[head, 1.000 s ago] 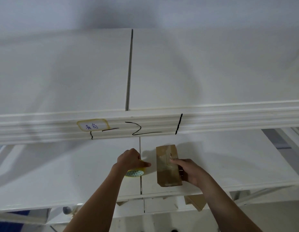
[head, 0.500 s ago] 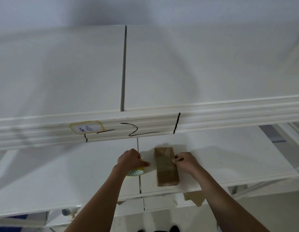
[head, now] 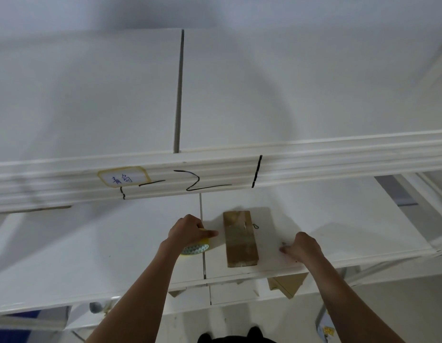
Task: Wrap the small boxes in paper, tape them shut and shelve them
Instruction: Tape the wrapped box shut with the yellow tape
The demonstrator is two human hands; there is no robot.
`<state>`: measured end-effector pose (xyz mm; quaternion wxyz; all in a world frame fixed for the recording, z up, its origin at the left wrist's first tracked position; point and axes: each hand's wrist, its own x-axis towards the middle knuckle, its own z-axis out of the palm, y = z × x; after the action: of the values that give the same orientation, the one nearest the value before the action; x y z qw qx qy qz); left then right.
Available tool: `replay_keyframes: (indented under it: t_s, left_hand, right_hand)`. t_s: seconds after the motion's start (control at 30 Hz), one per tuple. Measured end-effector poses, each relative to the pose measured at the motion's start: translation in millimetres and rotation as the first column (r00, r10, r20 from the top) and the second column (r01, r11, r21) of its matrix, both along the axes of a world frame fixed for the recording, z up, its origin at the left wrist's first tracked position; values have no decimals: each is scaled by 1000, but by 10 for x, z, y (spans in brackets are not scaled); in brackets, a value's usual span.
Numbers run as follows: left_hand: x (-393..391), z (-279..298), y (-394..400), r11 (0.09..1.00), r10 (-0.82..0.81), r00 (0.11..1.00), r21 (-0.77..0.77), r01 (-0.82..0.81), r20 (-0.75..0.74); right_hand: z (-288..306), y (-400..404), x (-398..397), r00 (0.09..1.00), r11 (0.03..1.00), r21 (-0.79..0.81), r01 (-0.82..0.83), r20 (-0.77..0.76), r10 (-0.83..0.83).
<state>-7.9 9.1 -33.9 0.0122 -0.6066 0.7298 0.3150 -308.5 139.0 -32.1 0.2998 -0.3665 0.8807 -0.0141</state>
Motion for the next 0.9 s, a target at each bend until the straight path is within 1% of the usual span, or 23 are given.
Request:
replay_keyframes:
  t_s: [0.07, 0.13, 0.27, 0.33, 0.4, 0.47, 0.53, 0.6, 0.67, 0.73, 0.8, 0.9]
  left_hand:
    - [5, 21, 4, 1000, -8, 1000, 0, 8, 5]
    - [16, 32, 3, 1000, -5, 1000, -2, 5, -7]
    - [35, 38, 23, 1000, 7, 1000, -14, -8, -27]
    - [51, 45, 35, 1000, 12, 999, -23, -13, -47]
    - [81, 47, 36, 1000, 23, 997, -9, -24, -80]
    - [115, 40, 40, 1000, 14, 995, 13, -13, -94]
    - [140, 15, 48, 1000, -1, 996, 29, 3, -94]
    - [138, -2, 70, 999, 8, 995, 39, -4, -100]
    - [115, 1, 92, 999, 28, 995, 39, -24, -100]
    - [96, 5, 102, 999, 43, 996, 31, -41, -83]
    - [84, 12, 112, 999, 50, 996, 17, -49, -70]
    - [85, 17, 113, 998, 64, 995, 21, -62, -75]
  right_hand:
    - [10, 13, 52, 1000, 1000, 16, 7, -30, -6]
    - [-23, 13, 71, 998, 1000, -5, 29, -56, -29]
    - [-48, -7, 66, 997, 994, -73, 80, -15, -81]
    - [-53, -47, 61, 991, 973, -187, 134, 0, -136]
    - [-4, -120, 120, 988, 920, -361, 156, 38, -152]
    - [121, -206, 295, 993, 839, -531, 116, 78, -87]
    - [246, -287, 579, 992, 773, -632, 49, 118, 34]
    - [296, -344, 912, 977, 746, -666, -24, 142, 159]
    - [249, -369, 1217, 959, 723, -686, -80, 144, 243]
    - [131, -361, 1416, 950, 675, -720, -163, 71, 305]
    - [19, -335, 1500, 934, 668, -710, -223, 40, 355]
    - [-113, -310, 1502, 910, 692, -680, -242, 88, 405]
